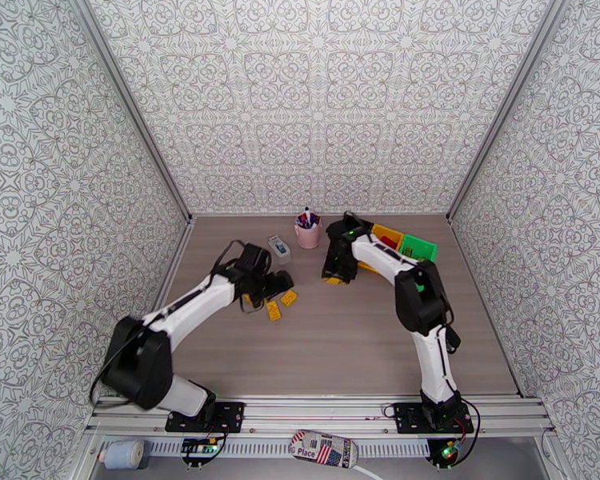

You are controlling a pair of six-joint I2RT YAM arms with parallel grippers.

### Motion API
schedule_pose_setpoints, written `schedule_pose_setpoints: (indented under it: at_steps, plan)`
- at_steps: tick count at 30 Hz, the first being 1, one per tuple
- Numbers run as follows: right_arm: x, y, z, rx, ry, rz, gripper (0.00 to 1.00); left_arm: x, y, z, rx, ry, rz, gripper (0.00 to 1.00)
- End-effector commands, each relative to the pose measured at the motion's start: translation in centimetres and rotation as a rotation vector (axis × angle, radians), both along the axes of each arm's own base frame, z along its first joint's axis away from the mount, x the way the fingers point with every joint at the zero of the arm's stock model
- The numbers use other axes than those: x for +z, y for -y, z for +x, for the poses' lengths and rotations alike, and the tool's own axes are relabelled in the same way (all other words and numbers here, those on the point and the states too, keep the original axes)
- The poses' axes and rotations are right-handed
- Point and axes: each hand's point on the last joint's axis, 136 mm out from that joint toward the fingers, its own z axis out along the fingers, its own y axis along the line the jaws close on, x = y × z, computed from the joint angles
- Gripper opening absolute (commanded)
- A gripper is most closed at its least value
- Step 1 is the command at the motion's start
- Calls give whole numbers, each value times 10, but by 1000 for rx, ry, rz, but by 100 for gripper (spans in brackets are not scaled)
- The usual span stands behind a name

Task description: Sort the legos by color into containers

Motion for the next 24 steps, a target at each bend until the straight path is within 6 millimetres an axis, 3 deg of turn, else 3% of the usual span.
schedule_pose_setpoints:
  at_steps: [1,3,7,12,17,24]
  plan:
    - [45,18,36,-68,100,70,38,31,40,35,-136,102,-84,86]
    - [59,26,59,-97,134,98,40,41,53,52,-160,122,-95,86]
    - [75,42,100,-147,174,112,57,54,67,77,-185,139,-114,84]
    - [87,56,131,-212,209,158,75,60,61,82,-180,145,-101,84]
    - [97,56,134,-208,241,200,79,52,36,66,-152,119,-1,82]
    - [114,44,104,-120,258,190,76,24,-17,25,-52,20,234,80]
